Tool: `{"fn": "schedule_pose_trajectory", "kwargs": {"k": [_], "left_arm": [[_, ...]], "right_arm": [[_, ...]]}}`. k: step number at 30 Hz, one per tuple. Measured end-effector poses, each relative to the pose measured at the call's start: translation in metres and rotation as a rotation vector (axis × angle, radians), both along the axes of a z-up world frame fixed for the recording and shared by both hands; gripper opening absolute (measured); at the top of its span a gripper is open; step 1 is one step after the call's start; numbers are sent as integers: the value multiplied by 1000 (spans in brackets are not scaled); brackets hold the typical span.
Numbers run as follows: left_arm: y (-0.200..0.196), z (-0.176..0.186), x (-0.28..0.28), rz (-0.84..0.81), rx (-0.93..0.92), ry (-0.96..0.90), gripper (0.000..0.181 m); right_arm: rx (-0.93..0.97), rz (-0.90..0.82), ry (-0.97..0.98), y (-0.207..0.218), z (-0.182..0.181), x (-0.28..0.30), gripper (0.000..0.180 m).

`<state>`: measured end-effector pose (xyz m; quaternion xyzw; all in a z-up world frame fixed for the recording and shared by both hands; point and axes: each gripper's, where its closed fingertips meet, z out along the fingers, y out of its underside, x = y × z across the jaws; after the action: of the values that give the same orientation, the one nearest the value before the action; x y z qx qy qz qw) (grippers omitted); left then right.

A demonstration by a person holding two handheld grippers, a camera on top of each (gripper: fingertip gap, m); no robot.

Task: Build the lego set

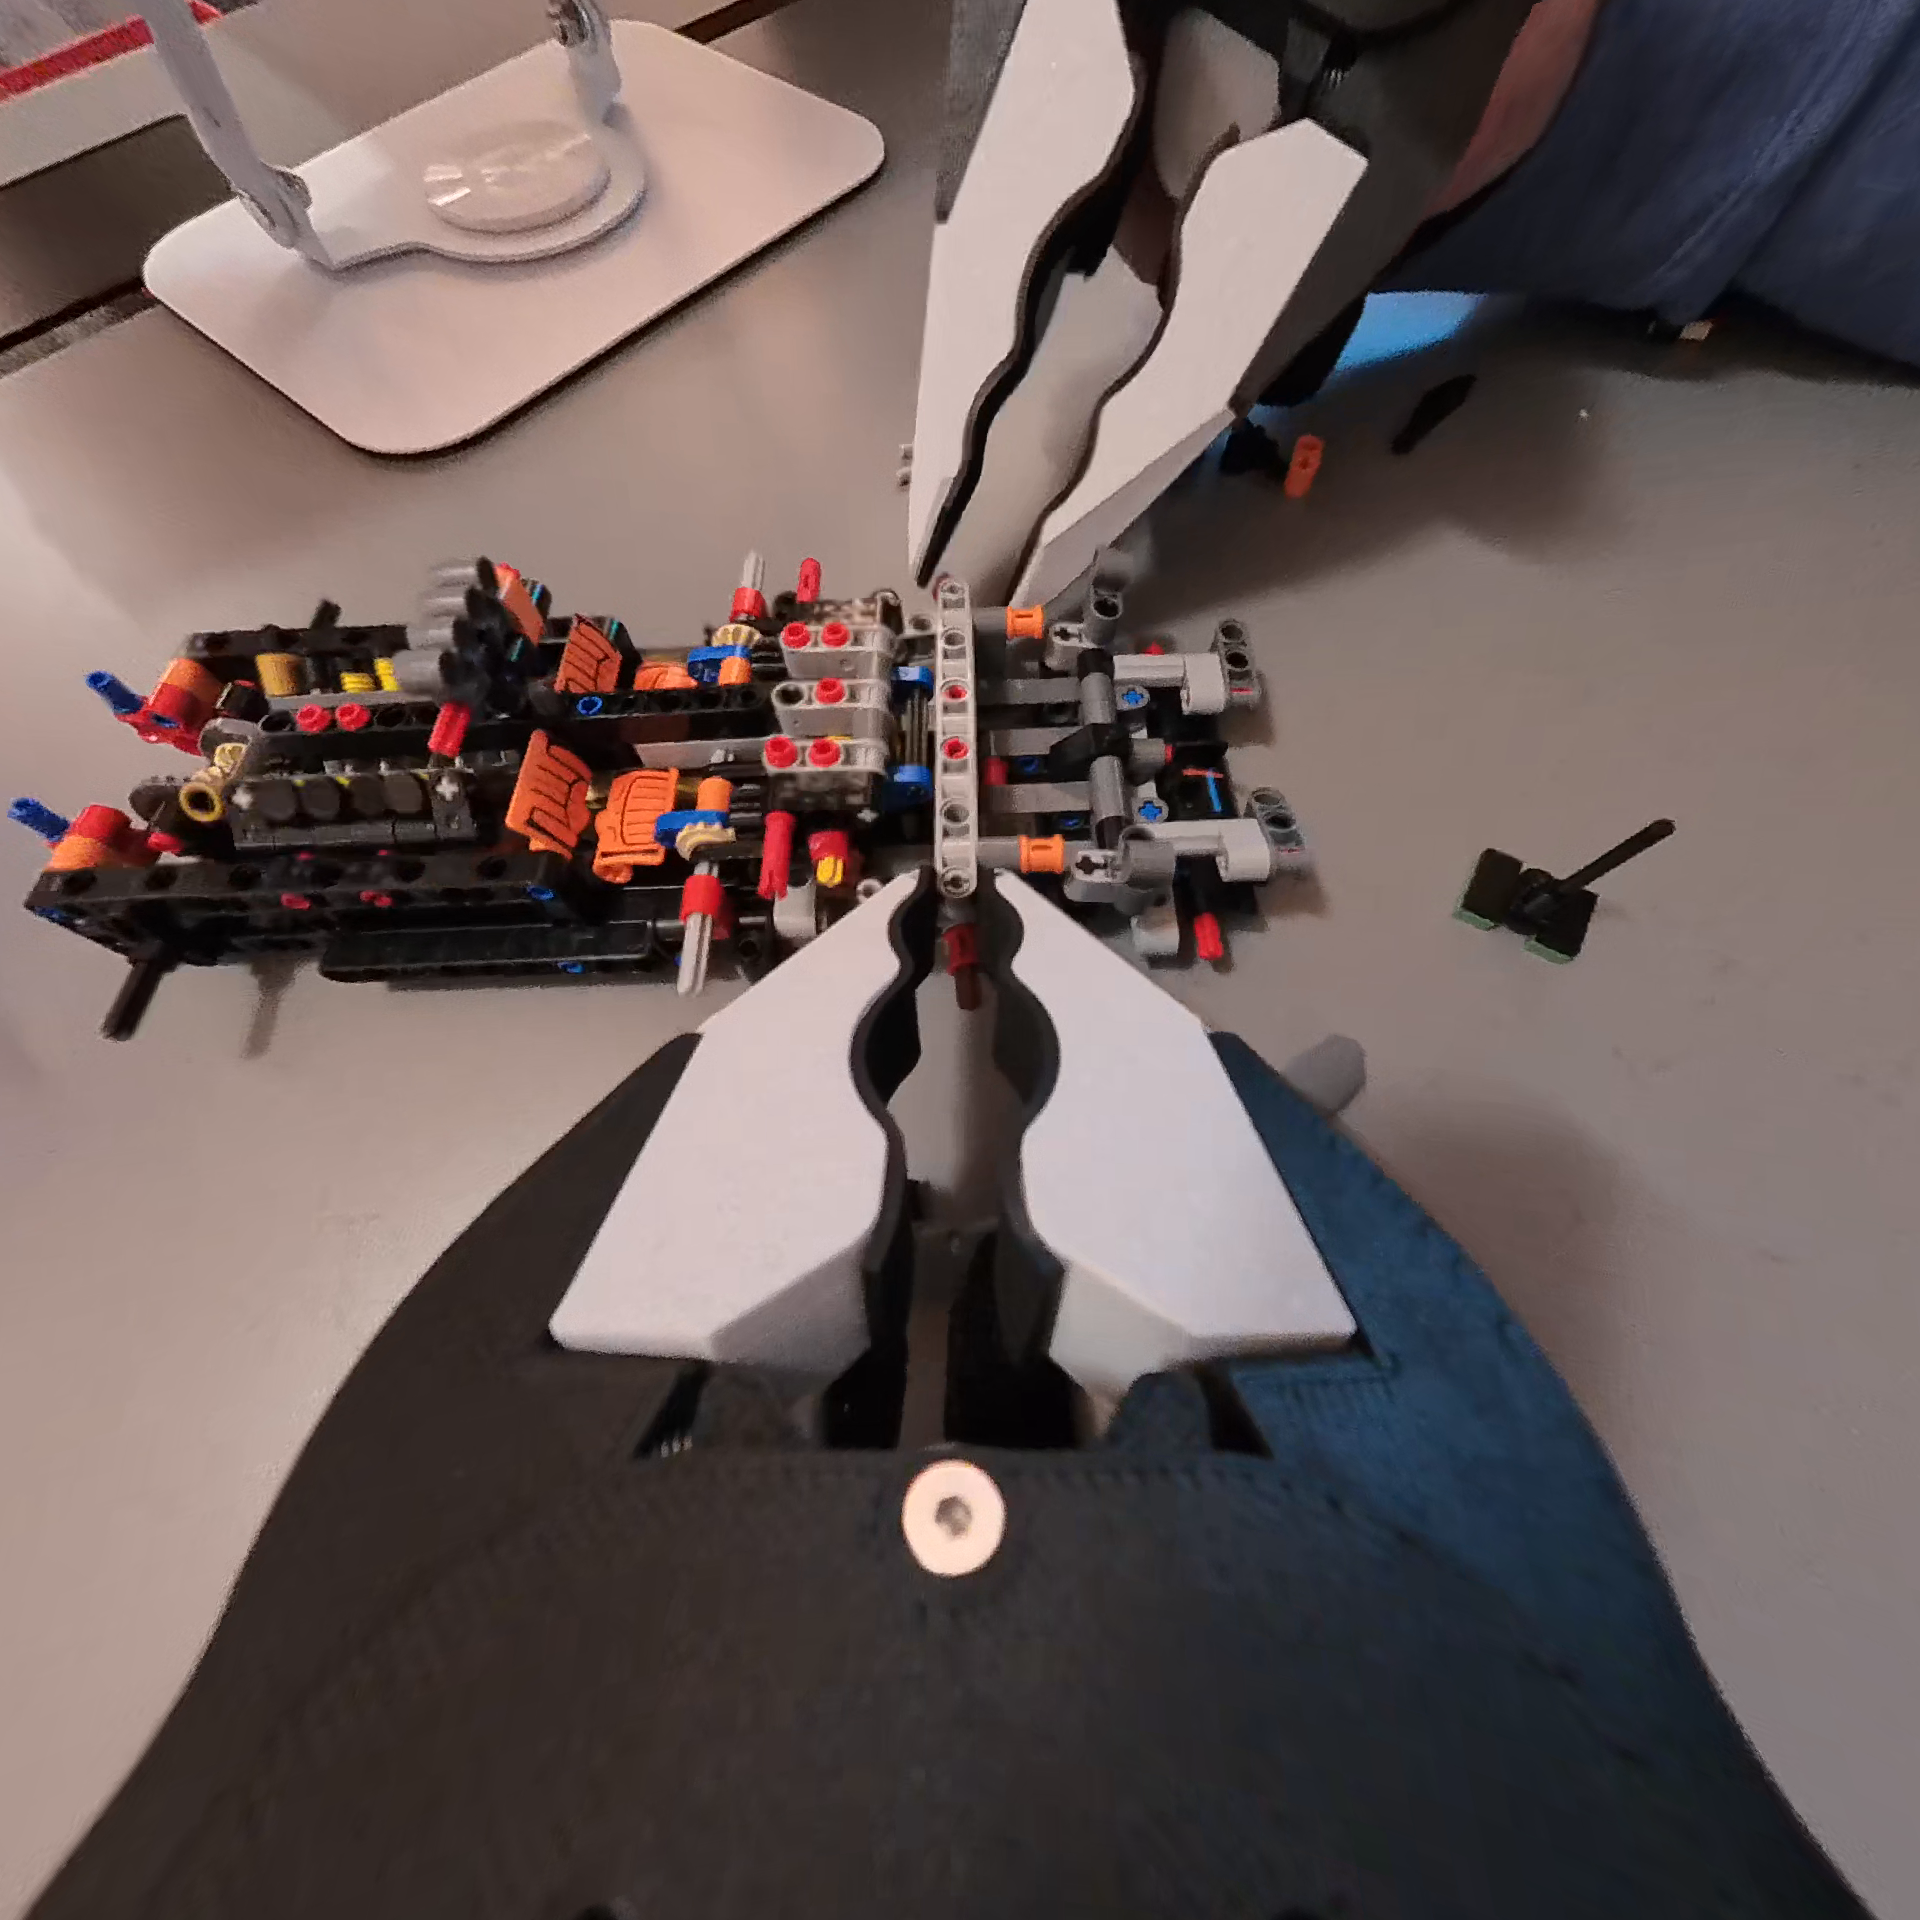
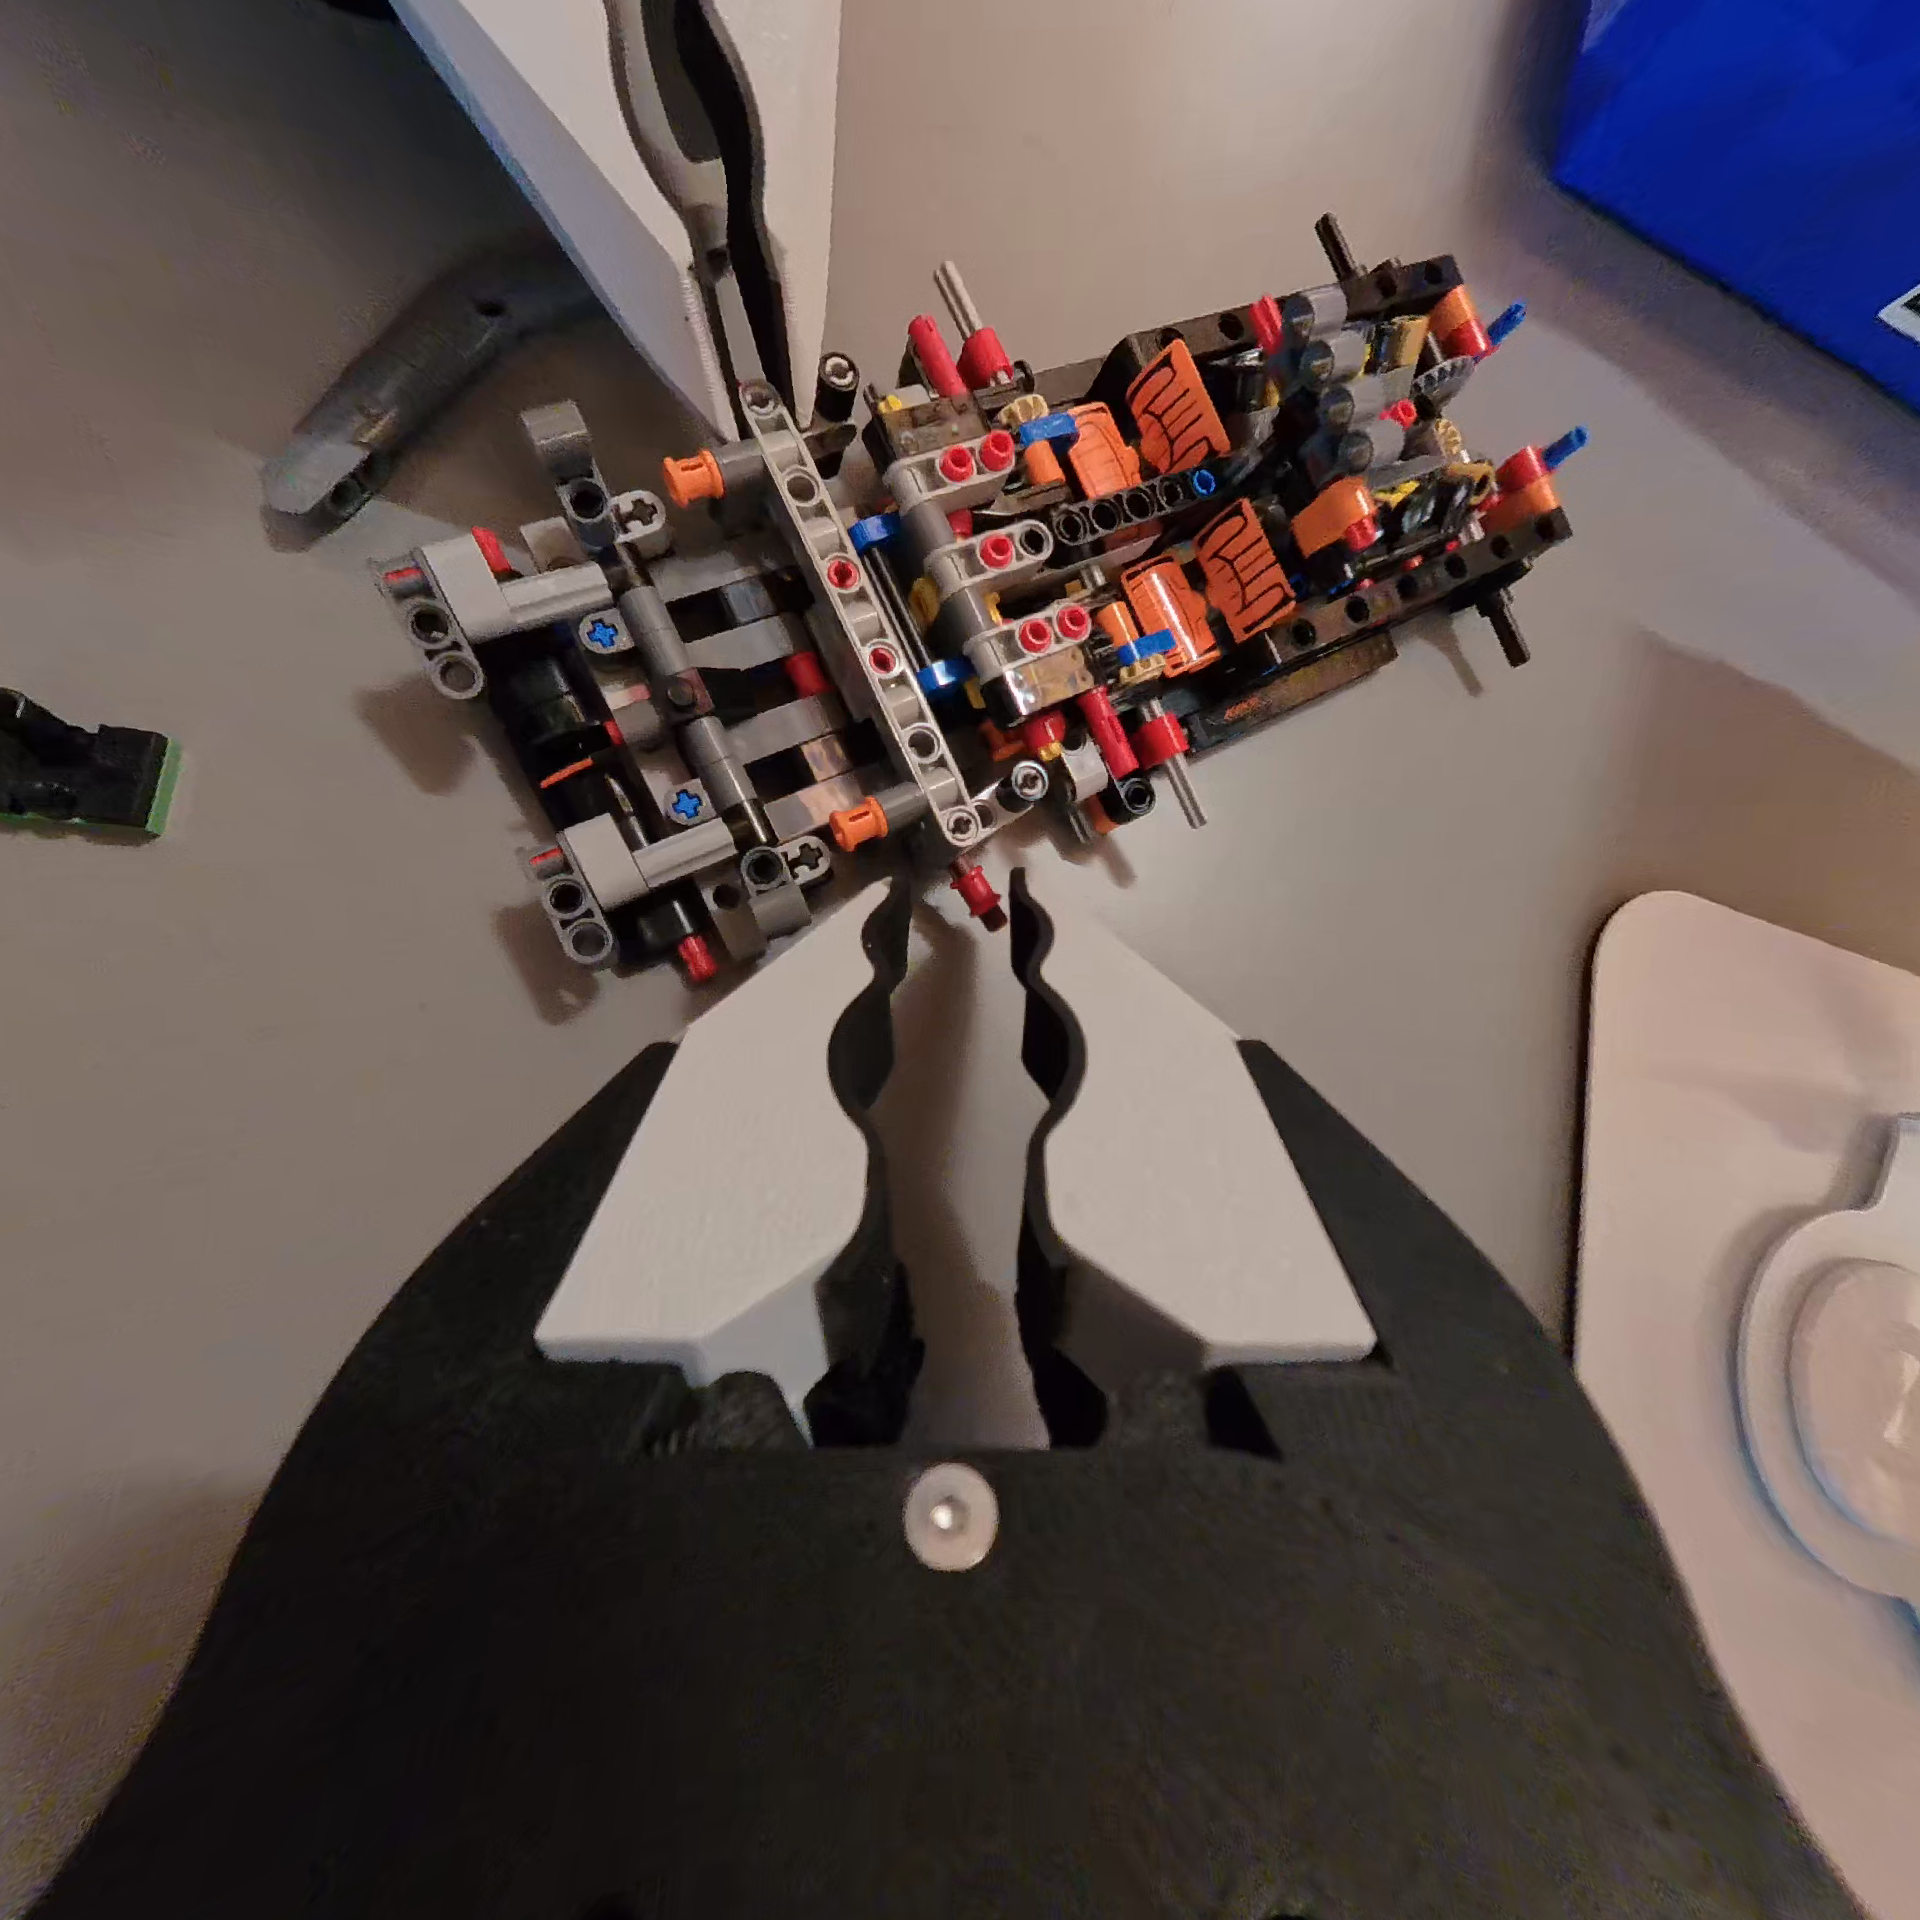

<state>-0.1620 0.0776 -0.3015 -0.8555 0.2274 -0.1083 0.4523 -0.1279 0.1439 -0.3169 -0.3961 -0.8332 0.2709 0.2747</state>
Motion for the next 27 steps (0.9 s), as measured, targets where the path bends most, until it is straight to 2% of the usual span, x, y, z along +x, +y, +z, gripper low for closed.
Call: {"fn": "schedule_pose_trajectory", "kwargs": {"k": [1, 12, 22, 27], "left_arm": [[0, 1, -1, 2, -1, -8, 5], [0, 6, -4, 14, -7, -37, 5], [2, 13, -3, 10, -16, -26, 5], [4, 15, -1, 3, -32, -15, 5]], "right_arm": [[5, 3, 19, 0, 2, -1, 17], [182, 45, 93, -1, 5, -2, 19], [167, 43, 62, -2, -7, -4, 12], [146, 26, 58, 1, -6, -4, 18]]}}
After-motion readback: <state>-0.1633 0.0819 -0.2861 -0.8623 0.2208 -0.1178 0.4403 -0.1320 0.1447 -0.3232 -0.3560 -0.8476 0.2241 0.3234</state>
